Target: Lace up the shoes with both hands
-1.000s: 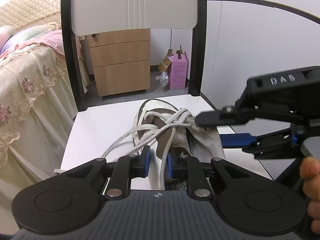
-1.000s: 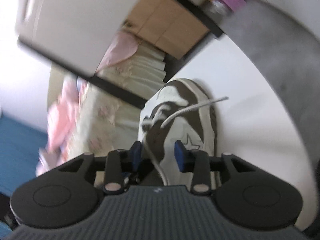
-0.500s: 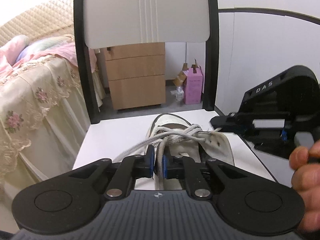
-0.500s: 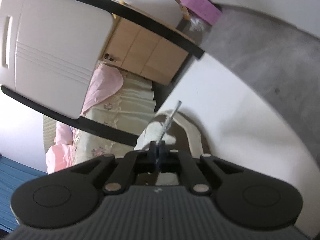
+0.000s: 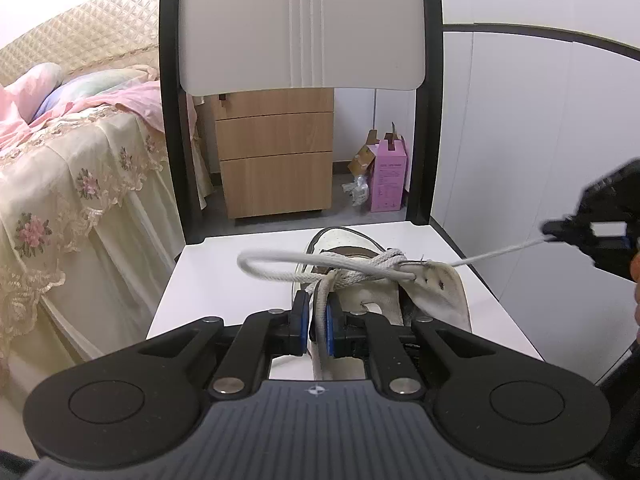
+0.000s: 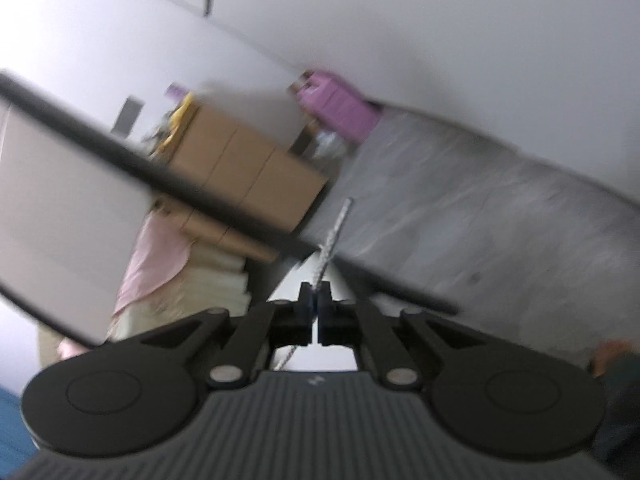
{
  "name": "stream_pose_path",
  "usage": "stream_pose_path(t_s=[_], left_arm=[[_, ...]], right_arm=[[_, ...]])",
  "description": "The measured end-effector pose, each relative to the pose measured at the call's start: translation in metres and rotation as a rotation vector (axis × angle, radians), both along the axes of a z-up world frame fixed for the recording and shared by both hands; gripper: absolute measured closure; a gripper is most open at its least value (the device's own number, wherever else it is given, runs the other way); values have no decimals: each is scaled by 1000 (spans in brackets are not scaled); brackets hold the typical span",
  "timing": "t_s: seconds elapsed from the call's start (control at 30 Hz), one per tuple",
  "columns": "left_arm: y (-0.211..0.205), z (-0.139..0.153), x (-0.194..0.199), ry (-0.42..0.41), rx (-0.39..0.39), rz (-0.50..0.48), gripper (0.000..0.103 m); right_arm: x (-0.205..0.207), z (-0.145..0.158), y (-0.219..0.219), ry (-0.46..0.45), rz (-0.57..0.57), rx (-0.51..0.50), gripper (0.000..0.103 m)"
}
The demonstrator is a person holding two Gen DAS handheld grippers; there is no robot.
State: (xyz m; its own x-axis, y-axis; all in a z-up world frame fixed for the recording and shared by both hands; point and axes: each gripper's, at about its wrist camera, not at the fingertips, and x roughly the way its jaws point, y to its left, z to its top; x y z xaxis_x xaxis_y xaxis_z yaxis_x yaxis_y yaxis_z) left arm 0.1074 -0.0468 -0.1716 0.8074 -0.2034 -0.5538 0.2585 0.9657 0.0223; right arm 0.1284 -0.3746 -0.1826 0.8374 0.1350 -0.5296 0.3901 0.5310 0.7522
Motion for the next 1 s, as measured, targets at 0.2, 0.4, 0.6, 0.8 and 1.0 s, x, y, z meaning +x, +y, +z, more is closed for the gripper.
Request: stream_pose_path(t_s=[0.2, 0.4, 0.6, 0.8, 1.0], left_arm=[[1, -2, -4, 12, -7, 14, 93], [2, -2, -2, 4, -13, 22, 89], [1, -1, 0, -2, -38, 17, 89], [3, 2, 2, -7, -63, -6, 89], [1, -1, 12, -7, -78, -7, 90]], right_arm=[[-15, -14, -47, 76, -96, -89, 100], [-27, -27, -67, 89, -103, -64, 98], [-43, -15, -60, 89, -143, -143, 69], [-44, -17, -39, 44, -67, 74, 67], [-30, -24, 35, 32, 223, 326, 61]])
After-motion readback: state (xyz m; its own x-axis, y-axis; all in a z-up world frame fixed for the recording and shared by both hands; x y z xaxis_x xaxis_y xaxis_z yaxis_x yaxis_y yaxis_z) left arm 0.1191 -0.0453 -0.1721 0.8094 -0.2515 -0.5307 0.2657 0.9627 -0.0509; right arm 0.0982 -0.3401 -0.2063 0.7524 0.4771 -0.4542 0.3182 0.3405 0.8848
